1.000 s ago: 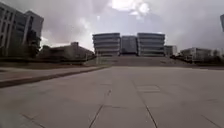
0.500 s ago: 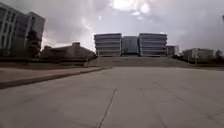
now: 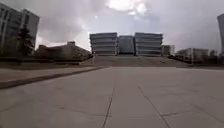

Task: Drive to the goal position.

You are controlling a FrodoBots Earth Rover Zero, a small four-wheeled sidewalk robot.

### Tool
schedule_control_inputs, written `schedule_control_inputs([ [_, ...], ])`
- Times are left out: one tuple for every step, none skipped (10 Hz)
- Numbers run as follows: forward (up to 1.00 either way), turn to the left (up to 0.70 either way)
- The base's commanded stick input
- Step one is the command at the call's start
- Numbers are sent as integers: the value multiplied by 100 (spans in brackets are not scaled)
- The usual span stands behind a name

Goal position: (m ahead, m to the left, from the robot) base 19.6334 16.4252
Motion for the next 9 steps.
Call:
schedule_control_inputs([
  [100, 0],
  [100, 0],
  [100, 0],
  [100, 0],
  [100, 0],
  [100, 0],
  [100, 0],
  [100, 0],
  [100, 0],
])
